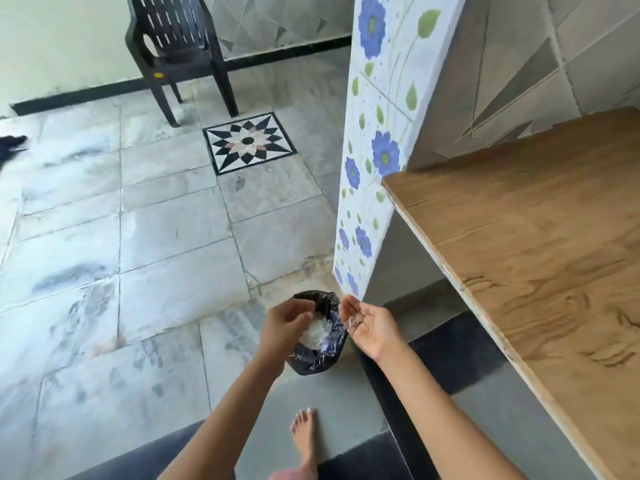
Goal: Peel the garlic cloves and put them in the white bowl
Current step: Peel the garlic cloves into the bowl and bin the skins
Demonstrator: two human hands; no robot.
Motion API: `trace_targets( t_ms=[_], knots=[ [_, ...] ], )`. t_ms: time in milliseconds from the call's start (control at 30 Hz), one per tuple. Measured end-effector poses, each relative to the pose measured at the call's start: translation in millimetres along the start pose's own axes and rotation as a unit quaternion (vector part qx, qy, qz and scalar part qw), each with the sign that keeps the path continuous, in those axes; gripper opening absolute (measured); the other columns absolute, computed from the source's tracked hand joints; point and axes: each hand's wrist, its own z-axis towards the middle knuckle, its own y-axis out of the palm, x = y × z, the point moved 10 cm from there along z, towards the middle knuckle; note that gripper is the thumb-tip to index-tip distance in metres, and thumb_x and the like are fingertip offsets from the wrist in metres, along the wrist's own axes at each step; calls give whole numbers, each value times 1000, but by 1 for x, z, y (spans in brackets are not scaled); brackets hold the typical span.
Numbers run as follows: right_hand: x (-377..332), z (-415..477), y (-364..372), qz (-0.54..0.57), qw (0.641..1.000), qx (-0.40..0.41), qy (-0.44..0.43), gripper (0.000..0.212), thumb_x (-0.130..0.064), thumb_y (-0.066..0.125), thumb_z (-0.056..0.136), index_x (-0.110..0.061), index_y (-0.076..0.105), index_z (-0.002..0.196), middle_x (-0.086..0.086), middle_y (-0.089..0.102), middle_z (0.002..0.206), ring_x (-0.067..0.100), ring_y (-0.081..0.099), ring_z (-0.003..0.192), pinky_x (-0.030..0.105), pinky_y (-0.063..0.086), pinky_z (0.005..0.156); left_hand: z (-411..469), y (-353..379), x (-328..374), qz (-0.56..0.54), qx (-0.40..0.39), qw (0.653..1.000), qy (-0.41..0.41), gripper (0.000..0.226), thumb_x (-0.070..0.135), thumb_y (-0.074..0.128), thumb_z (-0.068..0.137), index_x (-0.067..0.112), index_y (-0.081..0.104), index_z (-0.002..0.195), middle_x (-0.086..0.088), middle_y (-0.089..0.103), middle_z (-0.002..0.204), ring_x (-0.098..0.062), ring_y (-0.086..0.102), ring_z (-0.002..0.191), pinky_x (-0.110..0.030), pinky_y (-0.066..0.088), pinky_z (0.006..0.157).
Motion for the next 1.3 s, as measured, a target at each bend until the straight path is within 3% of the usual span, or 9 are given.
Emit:
trace_targets(
  t_ms=[400,600,767,867,933,1033,1167,1233,1300],
  knots=[
    [74,351,-109,-109,976,178,54,29,2,31,99,3,54,81,13,52,80,18,54,74,21,51,71,265,16,-303,-27,44,983,-175,24,-1,55,87,19,68,85,-2,66,78,-17,59,75,-36,53,80],
    [112,452,-183,-219,950,170,142,51,-38,26,104,-4,40,138,13,47,131,27,40,131,36,39,97,331,58,-435,-1,38,977,-211,33,-1,48,87,25,67,82,2,68,90,-16,61,85,-41,51,93],
    [127,479,-213,-224,940,177,188,43,-43,27,102,-14,52,83,2,41,70,17,40,57,28,31,56,344,91,-427,11,11,993,-121,34,10,41,96,23,64,118,9,62,117,11,53,99,-13,41,94],
    [129,485,-210,-167,955,157,187,47,-39,28,101,-7,61,105,12,63,100,27,60,95,38,45,83,332,141,-405,-6,-101,995,-13,39,24,35,99,26,51,134,8,50,138,3,41,128,-14,26,109],
    [128,481,-203,-159,958,148,189,56,-42,29,101,-1,42,136,19,48,137,32,43,129,42,32,106,330,159,-439,67,-146,987,-25,42,35,26,99,34,37,140,5,35,151,-9,24,142,-29,14,117],
    [130,475,-205,-153,957,148,198,60,-47,32,99,-10,29,146,16,38,146,30,43,129,41,33,104,341,129,-490,107,-57,972,-203,41,29,26,103,28,42,141,0,26,156,-15,17,145,-30,11,117],
    [128,477,-204,-167,955,153,193,51,-50,34,97,-12,54,125,9,61,103,25,58,88,36,44,79,344,135,-409,19,-63,998,7,39,22,33,100,32,41,137,9,33,149,-4,24,140,-15,13,112],
    [124,481,-196,-150,961,149,177,58,-49,31,98,-3,50,128,17,57,126,31,54,116,41,41,96,332,155,-415,69,-135,987,61,41,36,30,98,35,36,138,6,35,150,-9,24,142,-31,14,118],
    [122,481,-195,-126,967,149,165,69,-55,26,97,-4,35,142,19,39,145,32,39,132,41,36,100,344,143,-459,162,-132,977,-51,48,48,30,95,38,33,141,-1,28,155,-15,19,145,-41,14,118]
  ],
)
